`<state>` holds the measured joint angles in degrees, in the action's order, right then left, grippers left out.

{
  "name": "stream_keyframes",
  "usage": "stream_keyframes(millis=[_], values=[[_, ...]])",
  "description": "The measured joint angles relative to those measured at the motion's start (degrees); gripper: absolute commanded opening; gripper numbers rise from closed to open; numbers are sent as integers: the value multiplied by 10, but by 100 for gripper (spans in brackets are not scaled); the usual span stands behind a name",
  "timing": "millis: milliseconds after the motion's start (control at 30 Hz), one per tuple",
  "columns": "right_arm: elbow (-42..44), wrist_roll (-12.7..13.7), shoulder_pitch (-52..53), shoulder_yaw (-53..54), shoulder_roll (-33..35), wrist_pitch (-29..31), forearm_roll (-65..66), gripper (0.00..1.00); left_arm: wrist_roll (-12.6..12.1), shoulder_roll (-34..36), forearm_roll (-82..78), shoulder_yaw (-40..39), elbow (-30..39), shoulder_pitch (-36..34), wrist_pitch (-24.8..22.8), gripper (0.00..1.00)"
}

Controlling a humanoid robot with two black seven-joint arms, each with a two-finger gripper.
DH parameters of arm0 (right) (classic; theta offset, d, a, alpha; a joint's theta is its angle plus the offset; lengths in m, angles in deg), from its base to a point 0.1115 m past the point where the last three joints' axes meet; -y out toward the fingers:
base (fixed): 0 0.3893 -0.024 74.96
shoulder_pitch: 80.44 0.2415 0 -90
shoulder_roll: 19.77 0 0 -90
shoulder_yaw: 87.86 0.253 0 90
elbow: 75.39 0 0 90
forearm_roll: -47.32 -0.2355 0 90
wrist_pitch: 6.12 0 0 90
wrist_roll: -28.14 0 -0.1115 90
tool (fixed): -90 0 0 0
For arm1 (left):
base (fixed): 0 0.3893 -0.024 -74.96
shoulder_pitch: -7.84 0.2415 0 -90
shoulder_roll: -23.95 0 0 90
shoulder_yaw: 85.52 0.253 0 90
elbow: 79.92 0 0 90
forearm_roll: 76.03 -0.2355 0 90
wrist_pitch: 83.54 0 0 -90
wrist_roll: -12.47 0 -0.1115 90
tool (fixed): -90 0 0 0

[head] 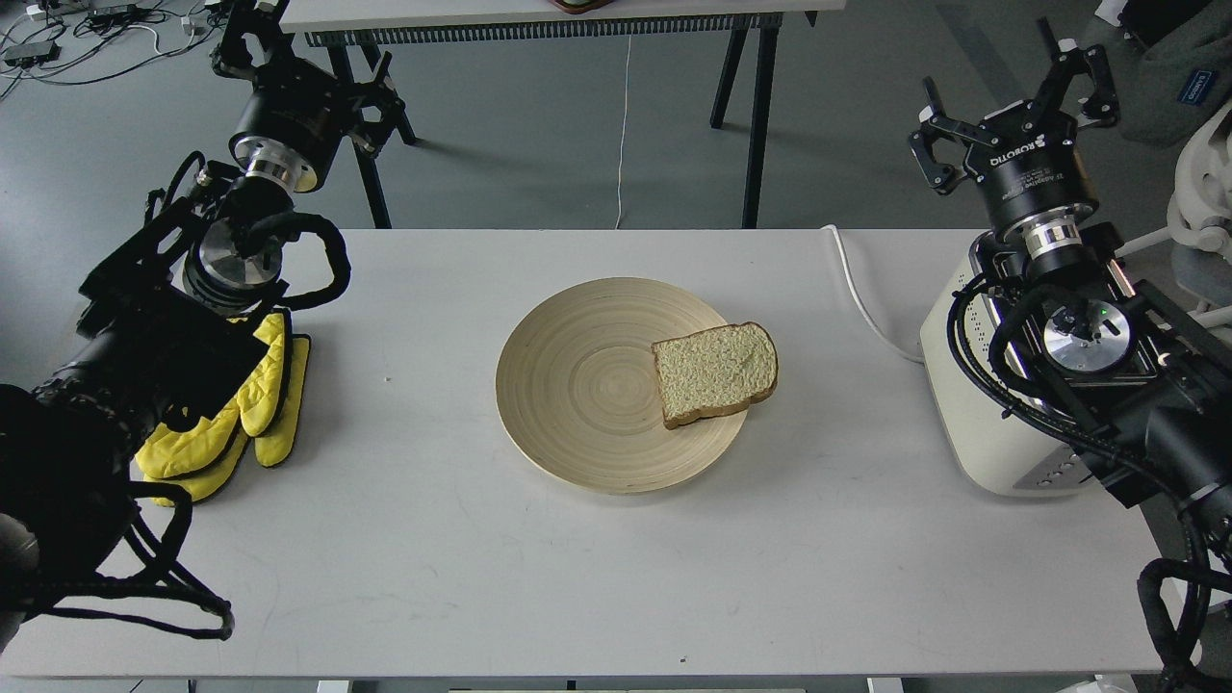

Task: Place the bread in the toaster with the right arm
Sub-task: 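Raise the right gripper up and away from the cream toaster, then move the open right gripper toward the bread slice in the wooden bowl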

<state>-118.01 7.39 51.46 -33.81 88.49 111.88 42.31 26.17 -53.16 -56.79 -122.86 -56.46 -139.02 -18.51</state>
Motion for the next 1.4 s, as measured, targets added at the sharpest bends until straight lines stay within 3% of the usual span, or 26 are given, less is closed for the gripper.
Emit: stream_keyframes(millis=[233, 433, 667, 833, 1400], values=[[-2, -1, 0, -5, 5, 0, 0, 99, 3, 1, 0, 0, 0, 0, 0, 100], [-39, -1, 25, -21, 44, -43, 14, 99, 5, 2, 0, 4, 0, 1, -3, 100], [-110, 1, 112, -170, 134, -114, 78, 99, 5, 0, 0, 4, 0, 2, -4, 100], [-143, 5, 186, -305, 154, -187, 186, 99, 5, 0, 0, 3, 0, 2, -6, 100], [-116, 102, 245, -602, 38, -343, 494, 95, 5, 0, 0, 3, 0, 2, -9, 100]])
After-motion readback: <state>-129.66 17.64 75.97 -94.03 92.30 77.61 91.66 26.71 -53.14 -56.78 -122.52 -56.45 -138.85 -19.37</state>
